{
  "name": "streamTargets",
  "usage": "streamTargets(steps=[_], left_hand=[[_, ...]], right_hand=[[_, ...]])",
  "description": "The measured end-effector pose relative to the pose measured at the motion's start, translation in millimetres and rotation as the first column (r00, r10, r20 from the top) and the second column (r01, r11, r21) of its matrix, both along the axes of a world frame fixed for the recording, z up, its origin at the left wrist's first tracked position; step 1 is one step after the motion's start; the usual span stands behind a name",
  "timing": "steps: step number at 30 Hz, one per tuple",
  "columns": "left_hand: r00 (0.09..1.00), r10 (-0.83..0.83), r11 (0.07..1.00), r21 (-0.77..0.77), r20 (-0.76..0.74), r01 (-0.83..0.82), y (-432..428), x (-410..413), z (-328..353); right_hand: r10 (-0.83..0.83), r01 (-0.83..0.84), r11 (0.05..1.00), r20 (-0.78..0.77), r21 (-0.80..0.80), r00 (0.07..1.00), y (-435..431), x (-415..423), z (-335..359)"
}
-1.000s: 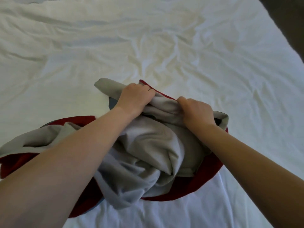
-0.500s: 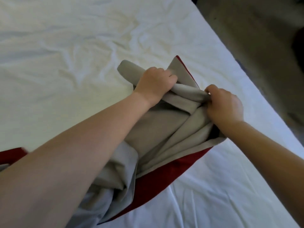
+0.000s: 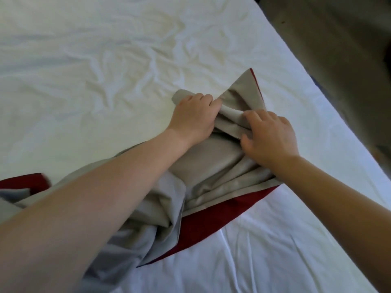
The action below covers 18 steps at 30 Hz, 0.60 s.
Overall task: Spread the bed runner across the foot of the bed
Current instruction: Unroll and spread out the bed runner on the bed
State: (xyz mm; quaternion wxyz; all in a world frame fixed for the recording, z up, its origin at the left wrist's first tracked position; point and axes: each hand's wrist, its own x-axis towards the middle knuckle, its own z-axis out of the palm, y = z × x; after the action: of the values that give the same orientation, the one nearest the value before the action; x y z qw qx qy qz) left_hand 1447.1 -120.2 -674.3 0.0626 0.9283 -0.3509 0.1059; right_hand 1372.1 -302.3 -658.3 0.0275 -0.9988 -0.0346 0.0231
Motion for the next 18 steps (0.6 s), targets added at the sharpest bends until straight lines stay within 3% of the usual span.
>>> streamTargets(steps=[6, 11, 15, 18], left_hand=[[0.999, 0.026, 0.998, 0.056, -0.044, -0.024, 77.1, -46.3, 20.5], [0.966, 0.091, 0.972, 0.233, -0.241, -0.033, 163.8, -99.3, 16.5], [0.898, 0.154, 0.938, 0.347, -0.413, -0.002, 213.5, -122.8, -3.8], [0.932, 0.125, 0.951, 0.309, -0.339, -0.015, 219.5, -127.5, -16.4]], right_hand=[[0.149, -0.149, 0.985, 0.000, 0.091, 0.989, 83.4, -18.4, 16.7], [0.357, -0.301, 0.923, -0.243, 0.239, 0.902, 159.3, -45.8, 3.3], [0.340, -0.276, 0.938, -0.393, 0.212, 0.854, 196.5, -60.6, -22.5], [0.320, -0.258, 0.942, -0.346, 0.214, 0.882, 211.6, -63.3, -35.9]])
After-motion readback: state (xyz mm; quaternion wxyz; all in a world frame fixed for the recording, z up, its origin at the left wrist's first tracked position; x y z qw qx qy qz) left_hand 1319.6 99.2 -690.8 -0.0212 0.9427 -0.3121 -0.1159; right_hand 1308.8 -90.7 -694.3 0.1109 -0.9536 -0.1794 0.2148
